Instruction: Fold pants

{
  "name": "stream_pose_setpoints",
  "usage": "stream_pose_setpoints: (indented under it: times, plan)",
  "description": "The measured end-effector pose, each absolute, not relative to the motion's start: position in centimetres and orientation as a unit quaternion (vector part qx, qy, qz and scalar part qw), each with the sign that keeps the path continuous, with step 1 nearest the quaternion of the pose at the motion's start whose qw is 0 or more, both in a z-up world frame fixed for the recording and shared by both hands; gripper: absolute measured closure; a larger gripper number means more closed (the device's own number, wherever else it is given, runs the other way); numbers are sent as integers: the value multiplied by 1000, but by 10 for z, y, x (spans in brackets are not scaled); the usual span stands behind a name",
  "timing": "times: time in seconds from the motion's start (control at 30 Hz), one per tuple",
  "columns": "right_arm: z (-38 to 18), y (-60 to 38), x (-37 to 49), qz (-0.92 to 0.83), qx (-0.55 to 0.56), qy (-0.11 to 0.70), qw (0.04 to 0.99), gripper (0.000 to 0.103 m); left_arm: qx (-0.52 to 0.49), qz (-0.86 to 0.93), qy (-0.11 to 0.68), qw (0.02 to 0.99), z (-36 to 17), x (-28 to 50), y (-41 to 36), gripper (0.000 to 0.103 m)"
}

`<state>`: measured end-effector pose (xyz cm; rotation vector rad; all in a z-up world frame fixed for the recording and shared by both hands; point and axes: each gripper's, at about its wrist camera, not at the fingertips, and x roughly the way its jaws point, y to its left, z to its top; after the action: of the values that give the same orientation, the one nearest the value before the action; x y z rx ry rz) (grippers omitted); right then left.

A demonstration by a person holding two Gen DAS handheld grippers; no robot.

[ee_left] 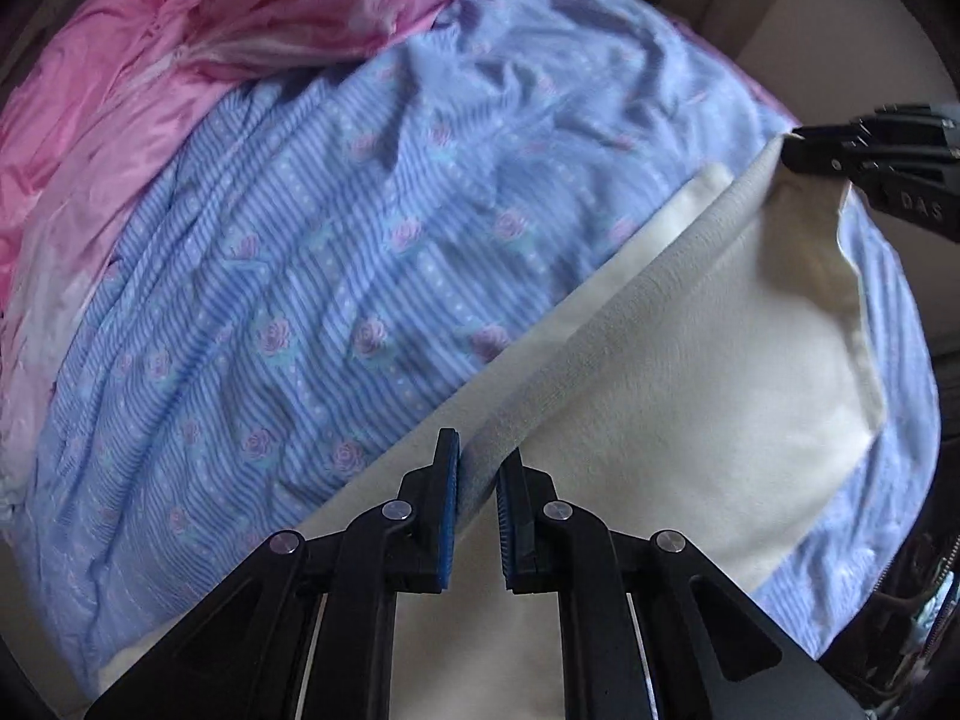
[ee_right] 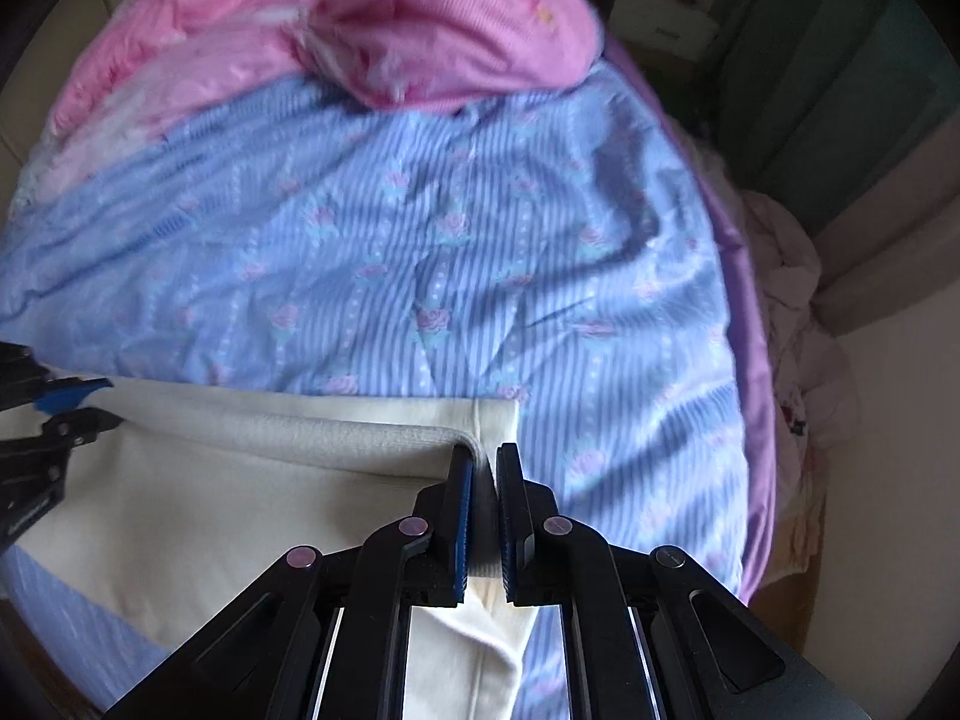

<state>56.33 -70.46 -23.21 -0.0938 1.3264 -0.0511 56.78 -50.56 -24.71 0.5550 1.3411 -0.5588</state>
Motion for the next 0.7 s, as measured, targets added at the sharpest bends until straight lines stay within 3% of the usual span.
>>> stream_pose_setpoints:
  times: [0.23,0.37,0.4,0.57,0.7]
  plan:
    - [-272,-707,590,-24,-52,636,770,92,262,-227,617,707,-275,577,-509,90]
    - [-257,-724,591,-106,-80,591,795,49,246,-205,630,708,-283,584,-507,86]
    - [-249,-732,587,-123,-74,578,803,45,243,-202,630,709,-284,585,-506,84]
    - [-226,-756,547,-107,-18,570,814,45,251,-185,619,720,-277,581,-506,74]
    - [-221,-749,514,-100,-35,567,817,45,281,-169,564,758,-249,563,-507,54]
